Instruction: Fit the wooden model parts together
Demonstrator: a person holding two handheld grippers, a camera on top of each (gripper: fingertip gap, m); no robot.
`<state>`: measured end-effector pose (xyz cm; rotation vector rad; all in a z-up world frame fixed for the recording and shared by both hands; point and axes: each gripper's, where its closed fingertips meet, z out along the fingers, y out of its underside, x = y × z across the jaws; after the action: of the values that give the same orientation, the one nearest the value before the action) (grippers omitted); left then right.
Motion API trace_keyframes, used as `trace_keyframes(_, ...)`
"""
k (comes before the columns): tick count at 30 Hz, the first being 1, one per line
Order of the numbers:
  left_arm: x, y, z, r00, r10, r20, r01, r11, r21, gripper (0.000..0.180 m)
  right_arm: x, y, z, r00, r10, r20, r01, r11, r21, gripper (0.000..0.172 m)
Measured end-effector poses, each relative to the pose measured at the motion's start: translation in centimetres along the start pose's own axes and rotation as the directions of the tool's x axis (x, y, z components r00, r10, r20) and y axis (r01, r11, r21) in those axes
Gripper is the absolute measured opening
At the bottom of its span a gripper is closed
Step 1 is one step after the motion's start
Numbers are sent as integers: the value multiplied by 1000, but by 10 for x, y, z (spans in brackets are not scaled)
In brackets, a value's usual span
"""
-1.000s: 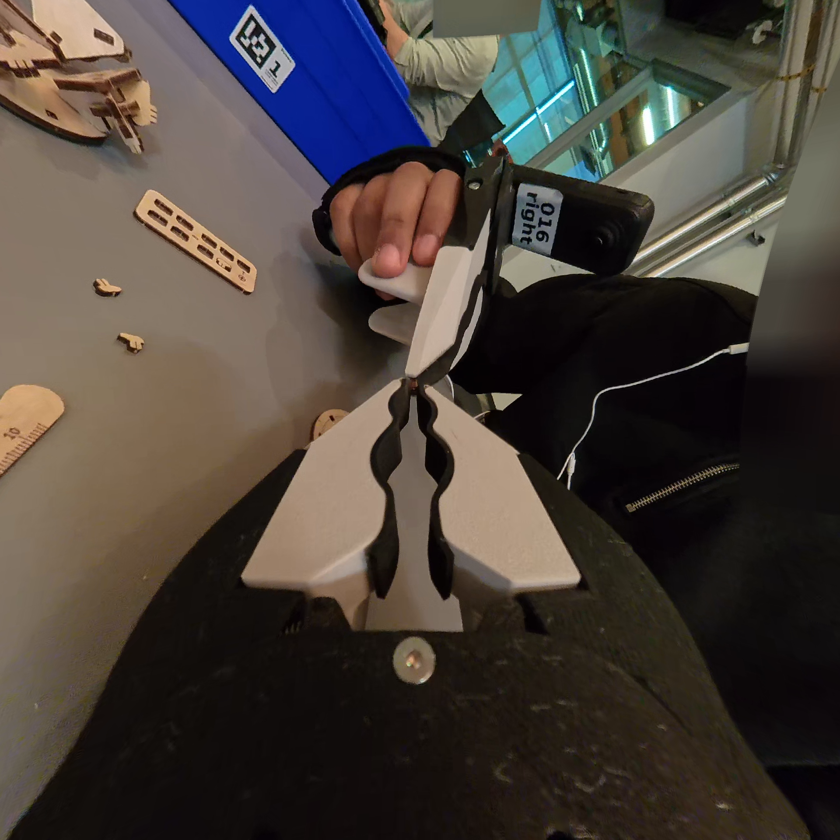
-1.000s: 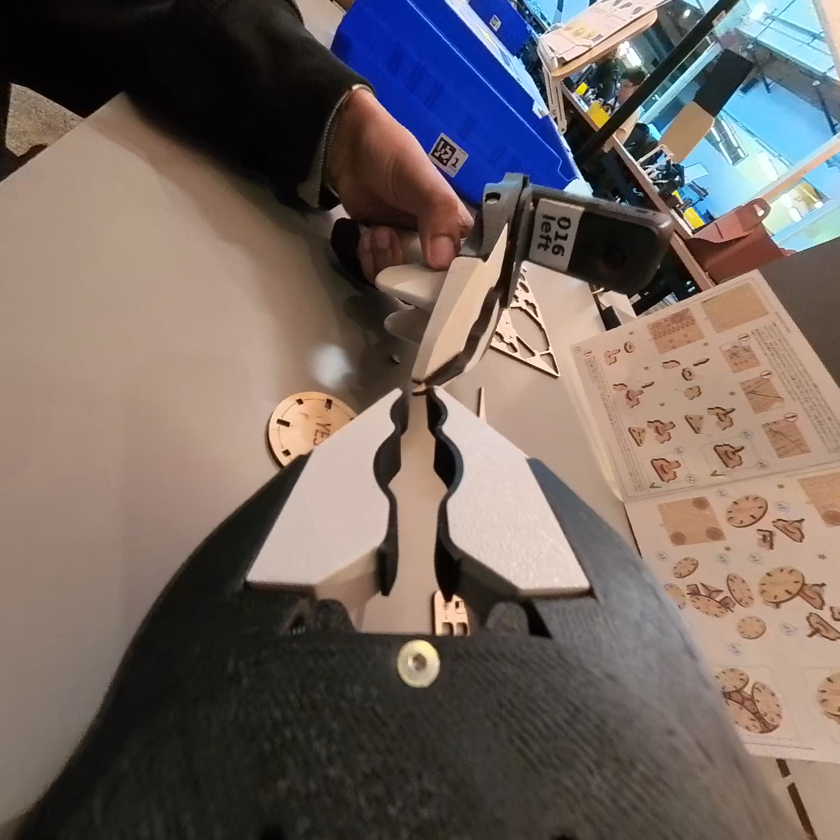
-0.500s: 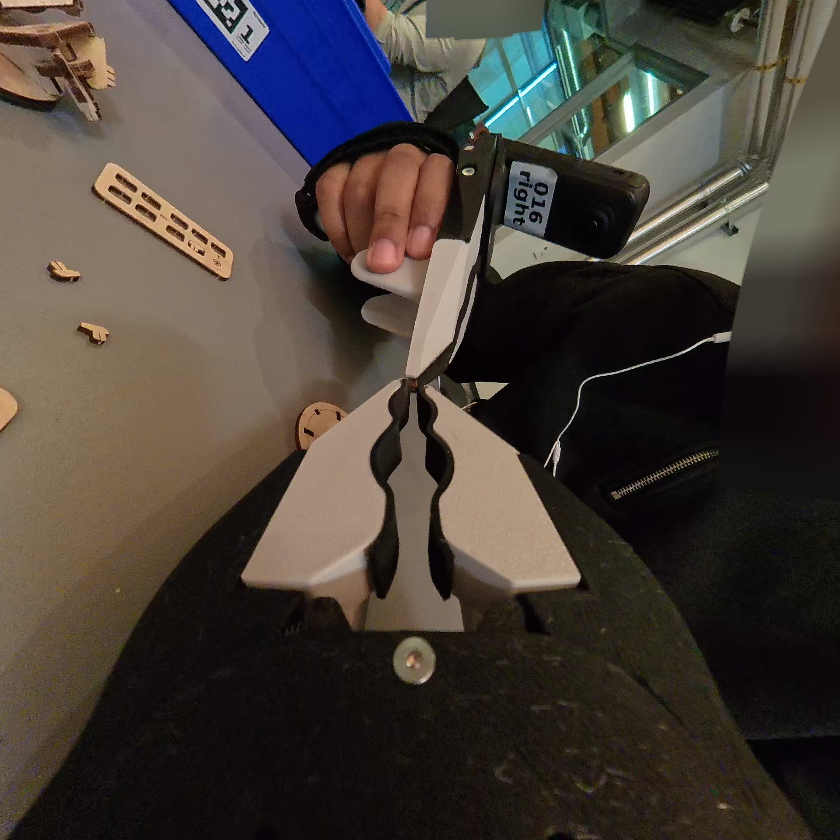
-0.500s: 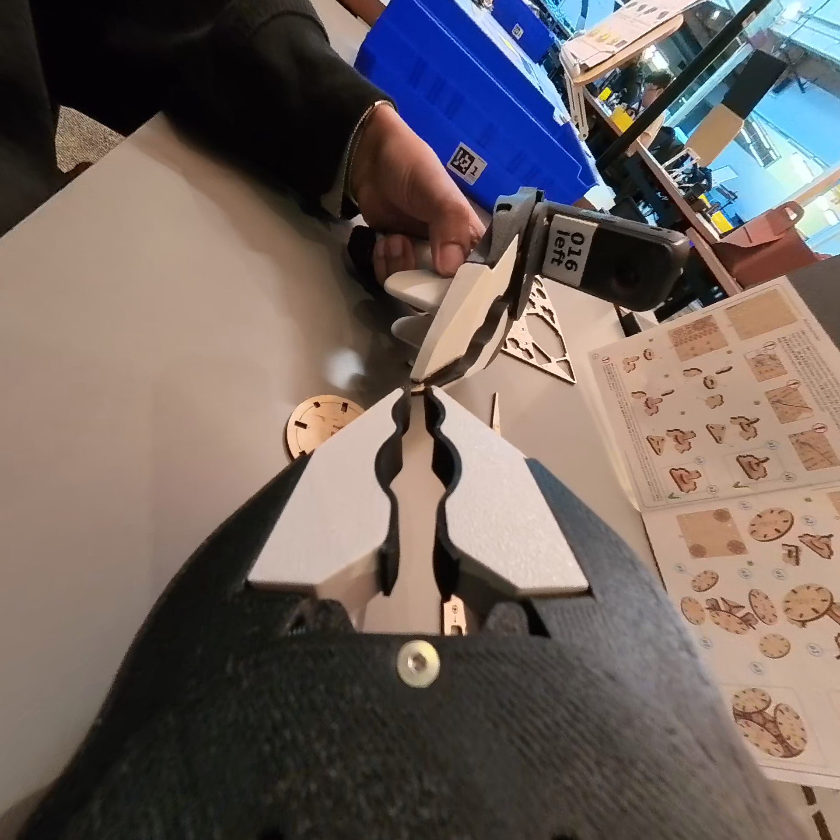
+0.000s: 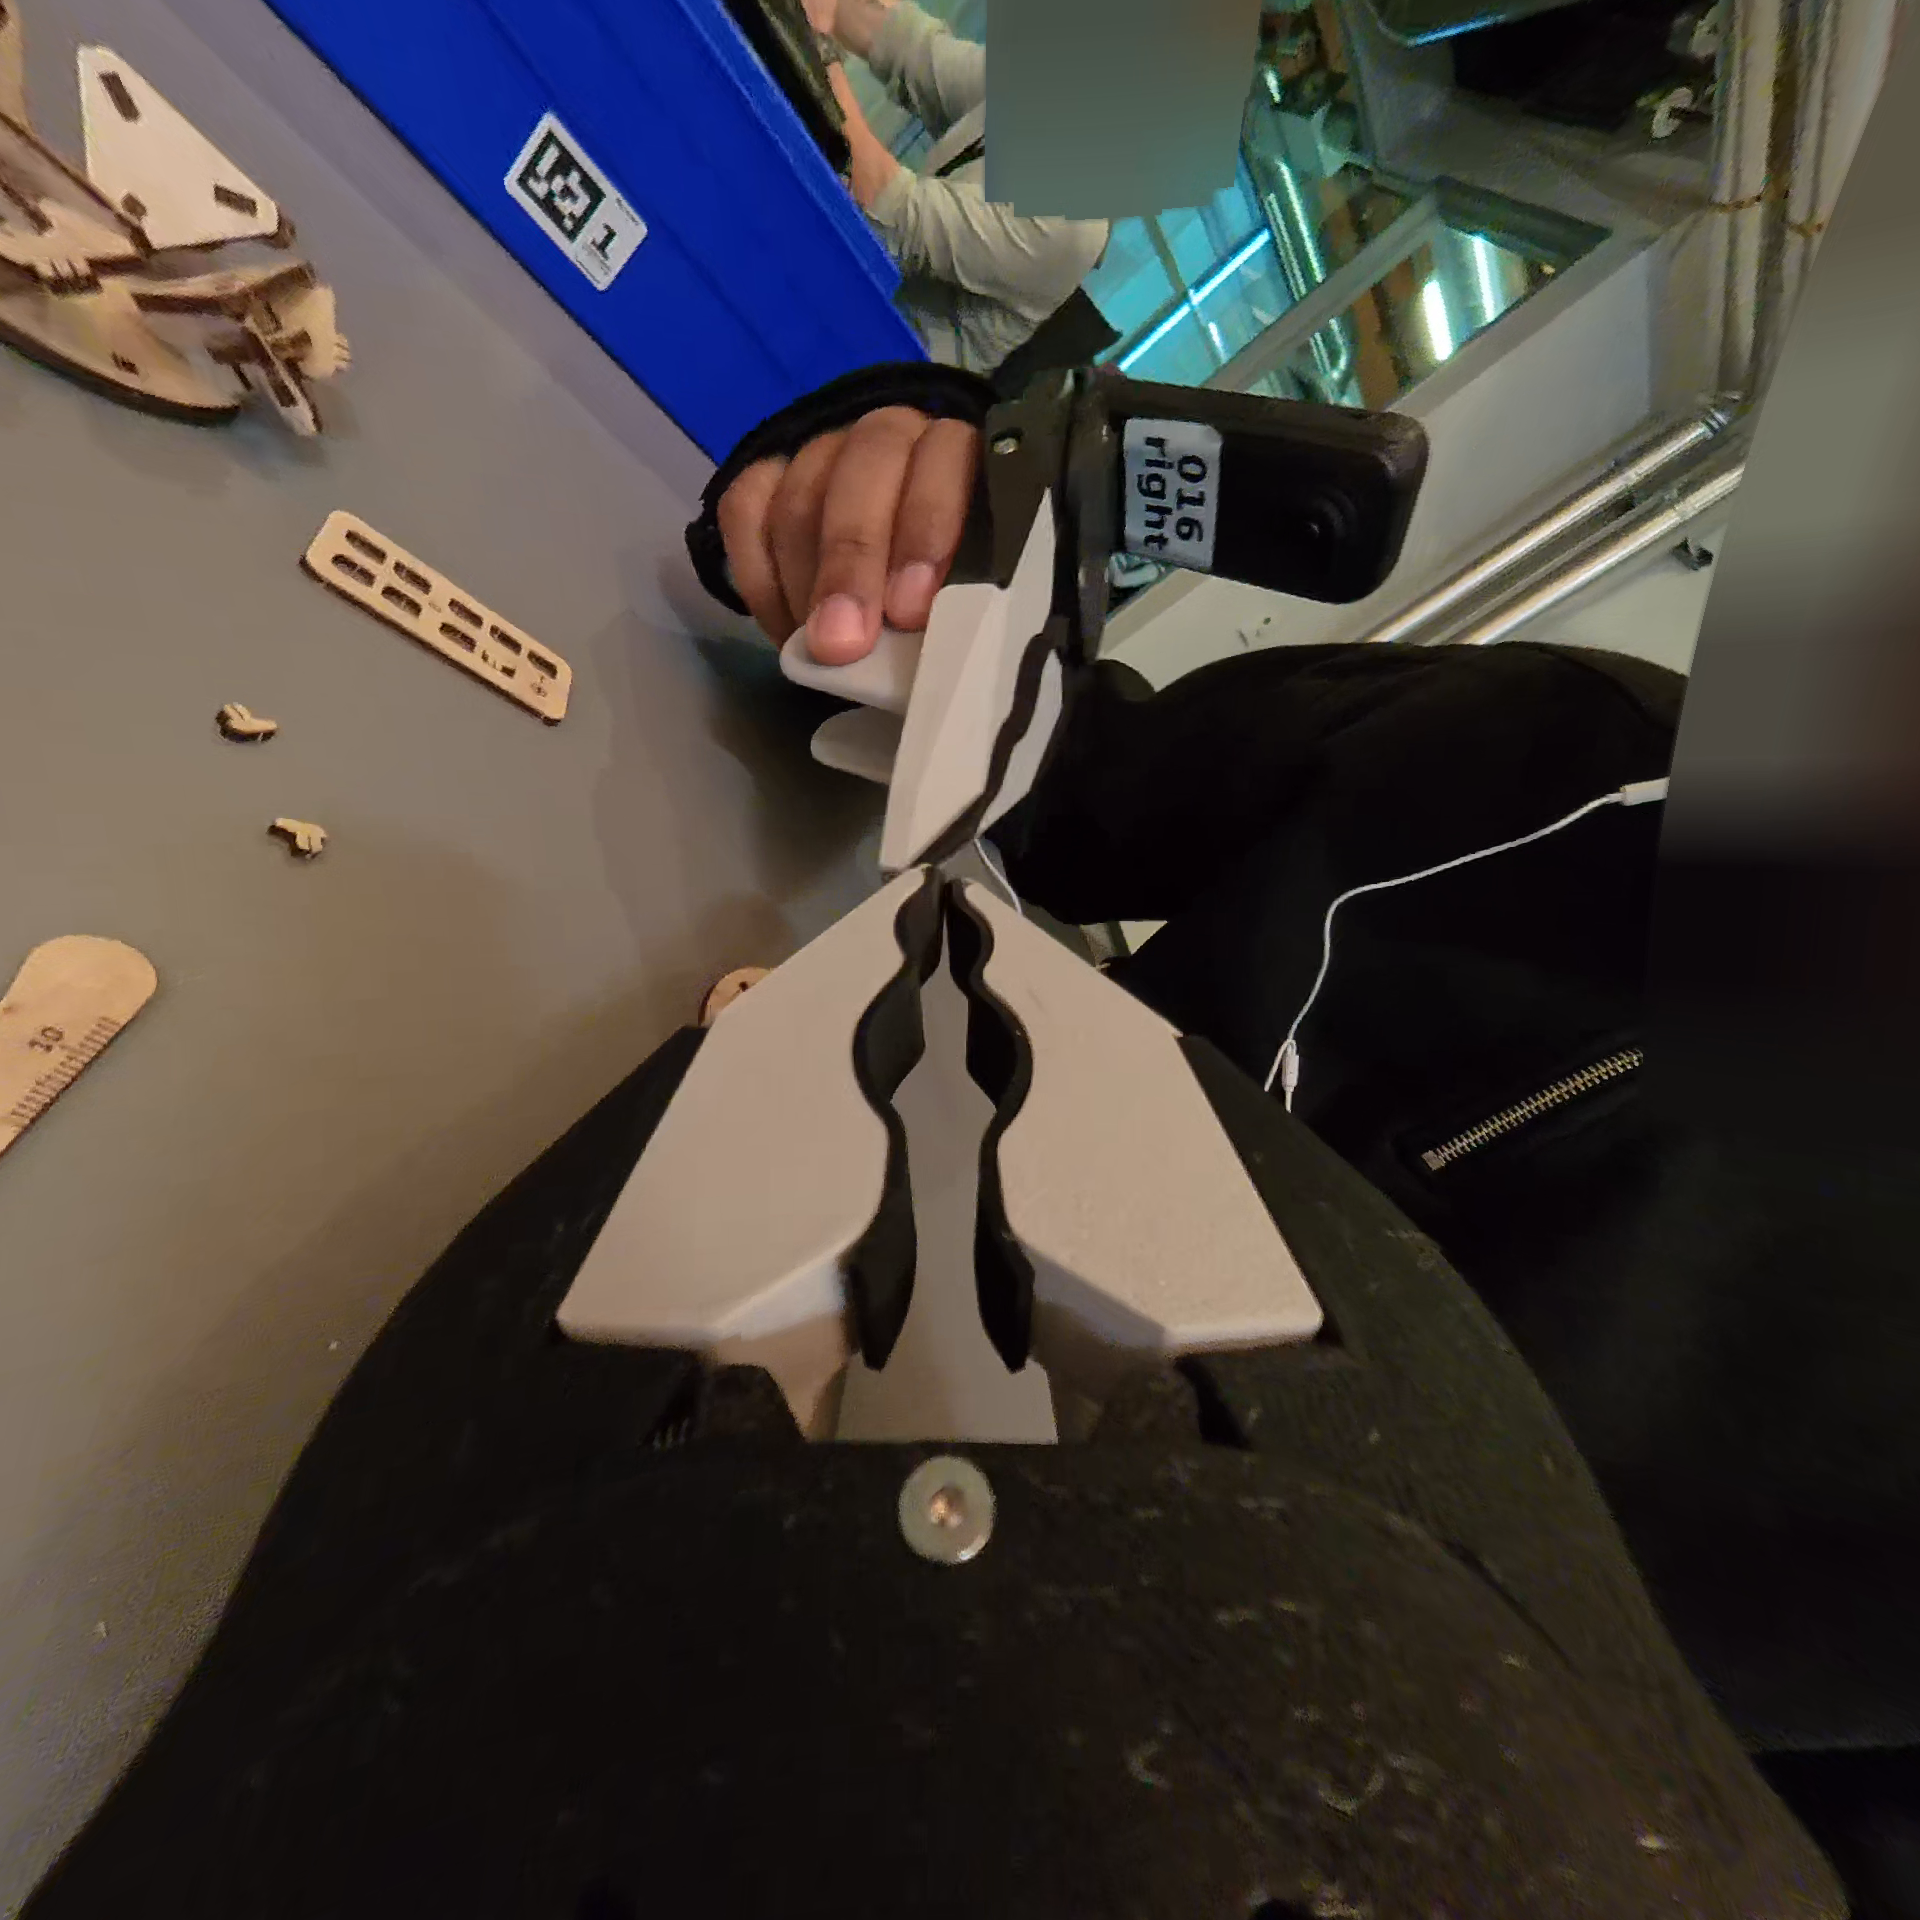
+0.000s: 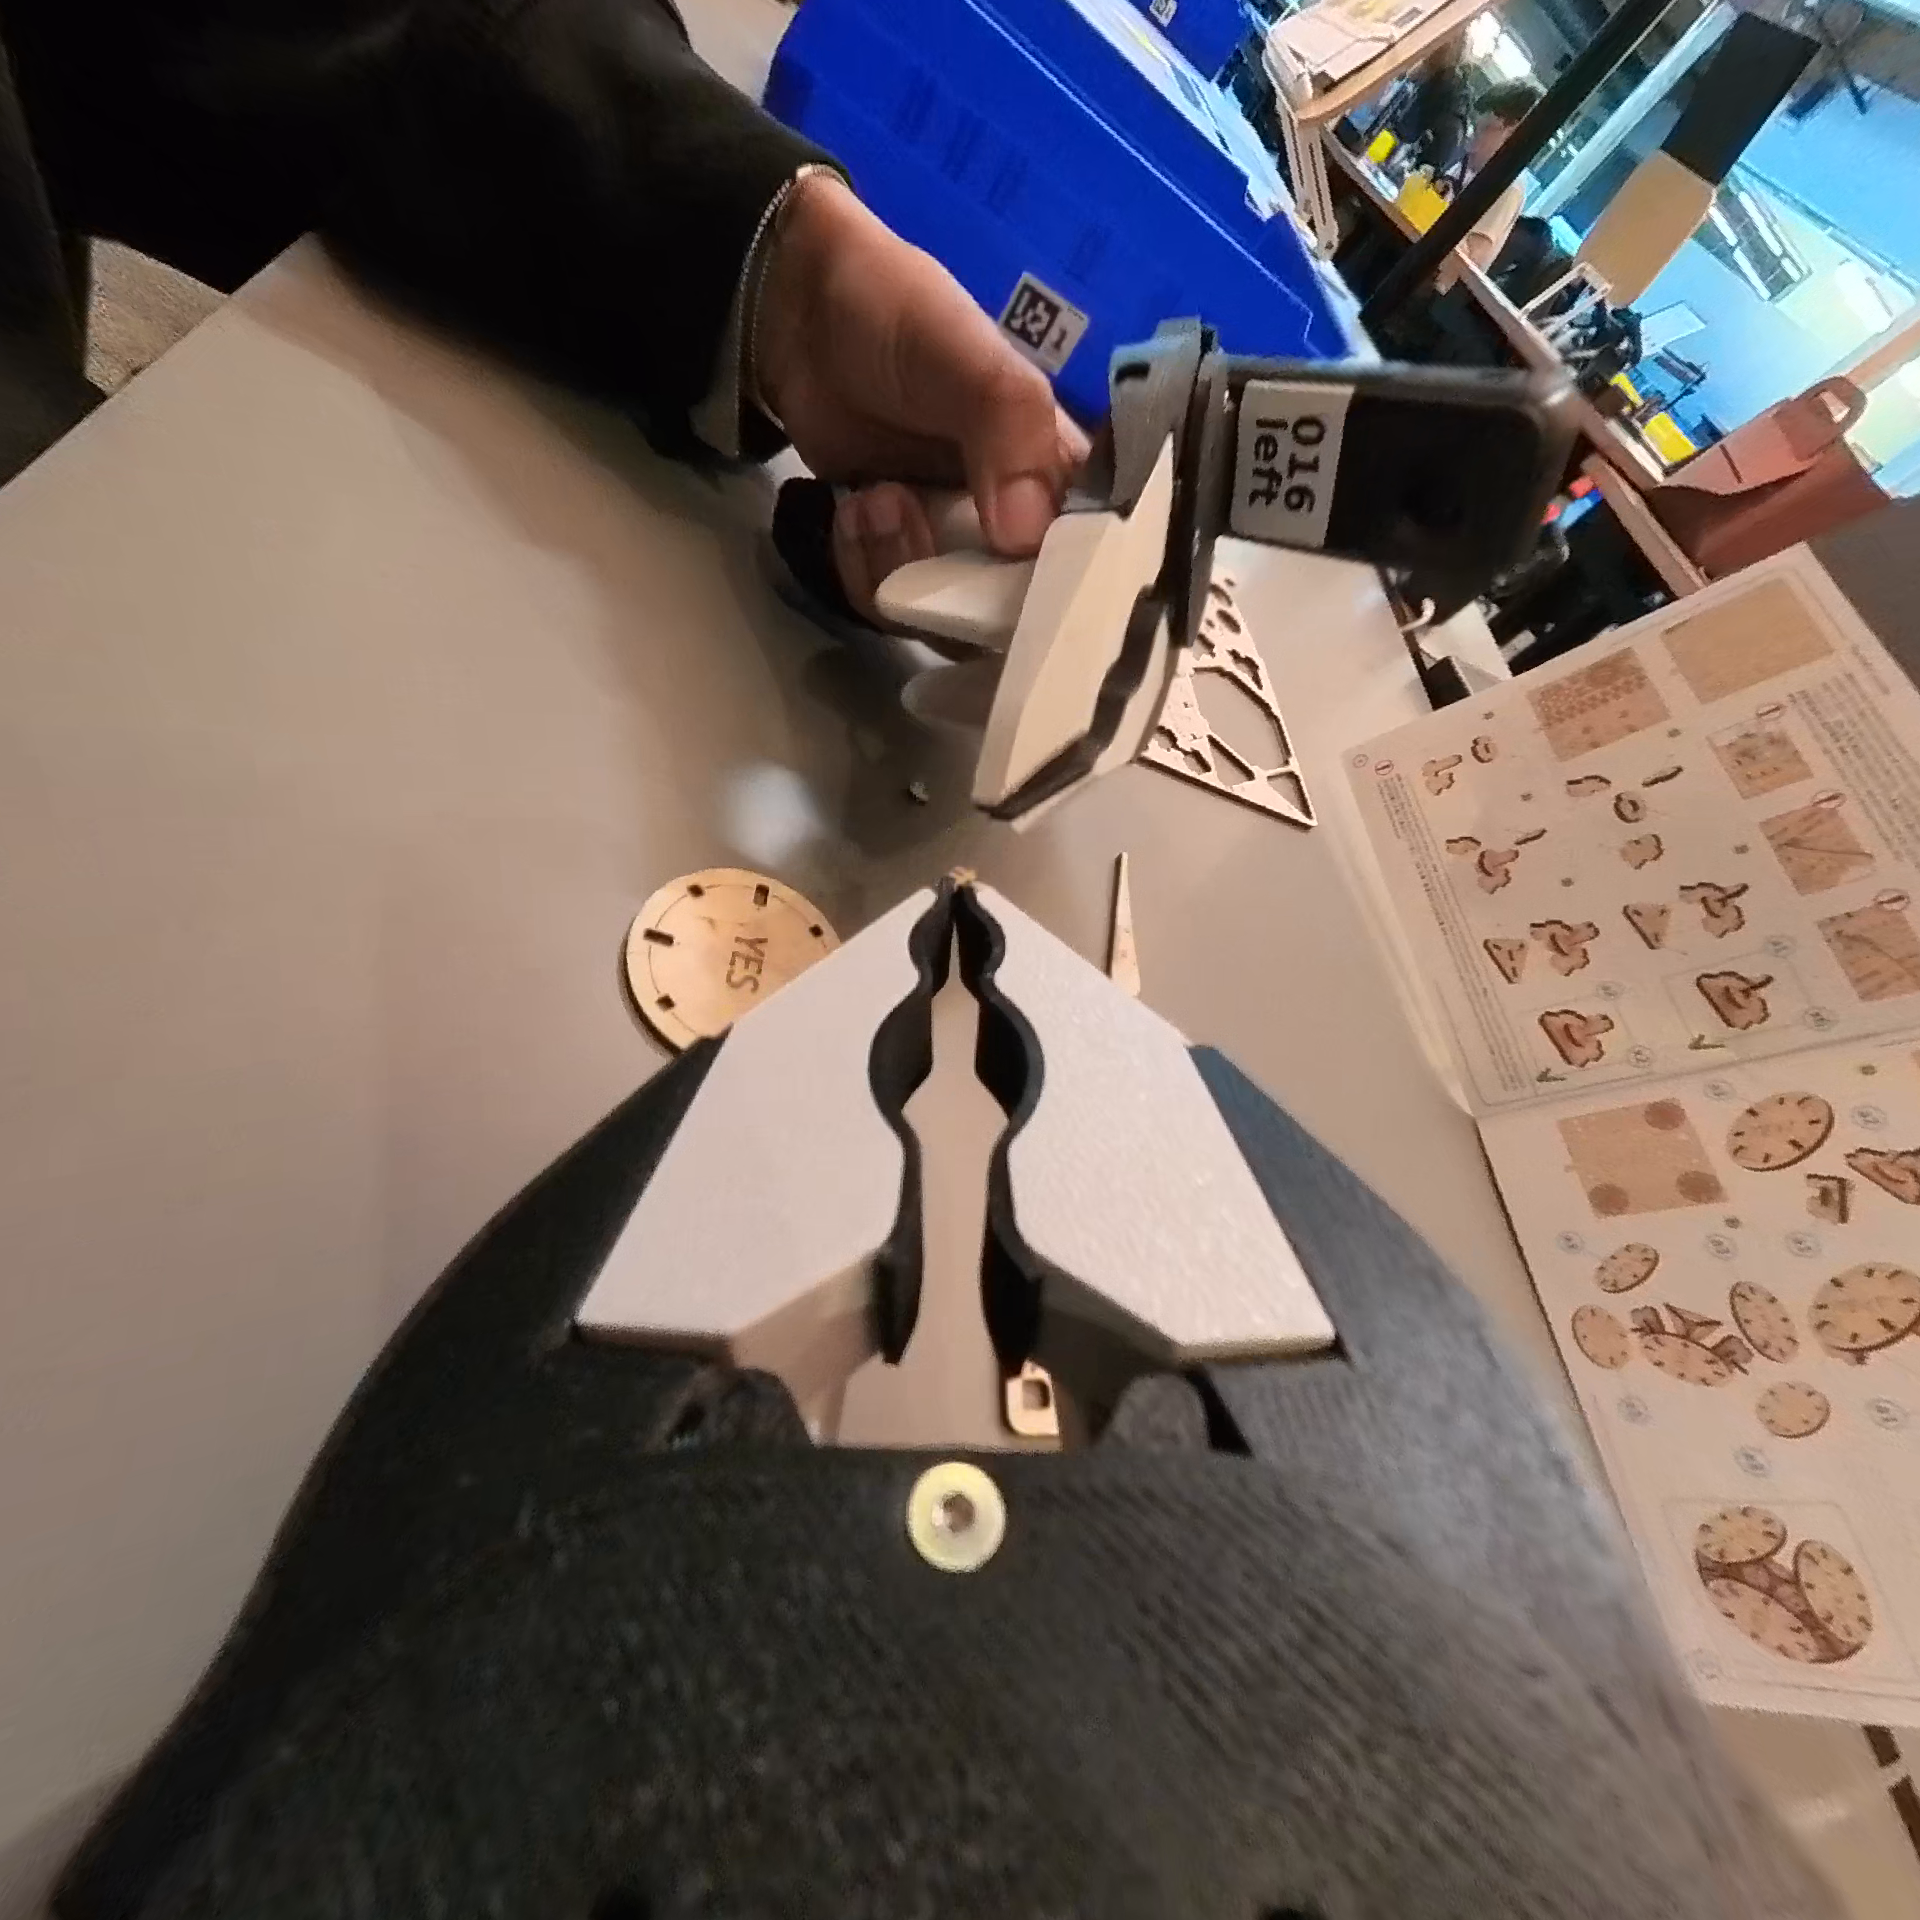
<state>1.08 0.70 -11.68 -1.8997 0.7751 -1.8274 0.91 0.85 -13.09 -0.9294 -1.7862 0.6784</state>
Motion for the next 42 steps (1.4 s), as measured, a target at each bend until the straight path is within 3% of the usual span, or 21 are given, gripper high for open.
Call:
trace_keyframes(7, -6, 2, 1, 998, 13, 60, -12, 1000, -16, 0, -1, 6, 3, 1000, 25, 17, -24, 1000, -17, 0)
trace_keyframes(14, -12, 3, 3, 997, -9, 76, 10, 1000, -9, 13, 6, 3, 1, 999, 26, -32, -26, 1000, -2, 0)
trace_keyframes(29, -8, -3, 5, 1000, -11, 15, 10, 999, 41, 1, 12, -5, 1, 996, 3, -88, -2, 1000, 9, 0)
trace_keyframes(38, -8, 10, 7, 998, 37, 49, -34, 997, -67, 0, -2, -2, 2, 998, 55, 19, -55, 998, 30, 12)
trace_keyframes(42, -4, 27, 14, 1000, -20, 13, 22, 986, -164, 1, -16, -3, 7, 996, 32, 83, -34, 999, 25, 13)
